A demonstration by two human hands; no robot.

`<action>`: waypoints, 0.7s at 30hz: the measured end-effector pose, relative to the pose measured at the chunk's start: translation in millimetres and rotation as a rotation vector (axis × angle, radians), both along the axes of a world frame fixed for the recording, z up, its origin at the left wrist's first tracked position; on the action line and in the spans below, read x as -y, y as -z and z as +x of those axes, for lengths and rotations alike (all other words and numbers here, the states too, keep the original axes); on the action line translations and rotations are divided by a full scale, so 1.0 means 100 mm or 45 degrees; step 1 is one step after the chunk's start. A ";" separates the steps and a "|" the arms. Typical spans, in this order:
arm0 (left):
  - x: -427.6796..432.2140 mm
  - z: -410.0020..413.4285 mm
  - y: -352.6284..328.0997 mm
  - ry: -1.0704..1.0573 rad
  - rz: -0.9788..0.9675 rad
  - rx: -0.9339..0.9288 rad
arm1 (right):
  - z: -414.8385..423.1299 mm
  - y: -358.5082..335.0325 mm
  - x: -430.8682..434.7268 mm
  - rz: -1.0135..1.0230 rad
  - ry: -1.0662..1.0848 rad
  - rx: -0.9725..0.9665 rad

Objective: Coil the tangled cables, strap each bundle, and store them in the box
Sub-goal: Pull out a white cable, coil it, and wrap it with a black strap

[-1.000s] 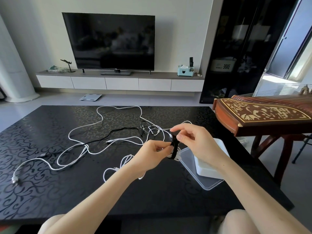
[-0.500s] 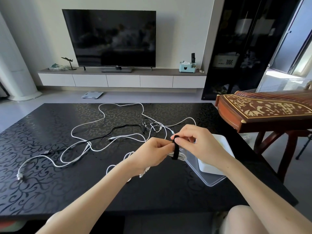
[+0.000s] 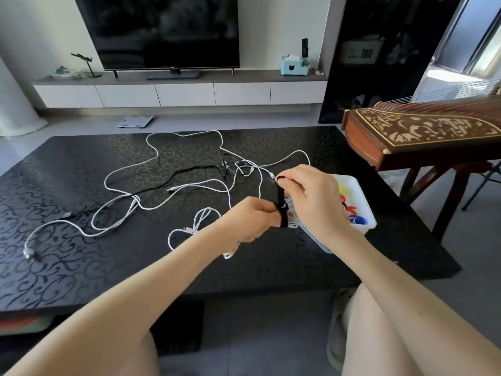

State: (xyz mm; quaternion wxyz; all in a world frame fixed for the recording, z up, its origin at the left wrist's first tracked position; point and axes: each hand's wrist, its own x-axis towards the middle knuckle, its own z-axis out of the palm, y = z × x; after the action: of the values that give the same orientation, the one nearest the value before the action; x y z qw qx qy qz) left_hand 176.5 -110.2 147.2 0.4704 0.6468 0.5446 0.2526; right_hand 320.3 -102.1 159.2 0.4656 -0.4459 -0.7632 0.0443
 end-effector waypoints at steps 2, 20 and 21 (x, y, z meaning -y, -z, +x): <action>0.01 0.05 0.04 -0.091 -0.109 0.077 | -0.03 0.10 0.00 0.035 0.024 -0.001; 0.11 0.26 0.04 -0.180 -0.402 0.549 | -0.01 0.25 0.01 0.607 0.271 0.059; 0.09 0.27 0.03 -0.192 -0.407 0.550 | 0.01 0.24 -0.01 0.634 0.268 0.071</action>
State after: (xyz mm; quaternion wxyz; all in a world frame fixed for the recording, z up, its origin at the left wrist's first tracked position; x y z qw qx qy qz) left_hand 203.7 -119.4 144.1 0.6516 0.4531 0.5112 0.3299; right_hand 321.2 -101.2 135.5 0.5418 -0.3956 -0.7124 -0.2058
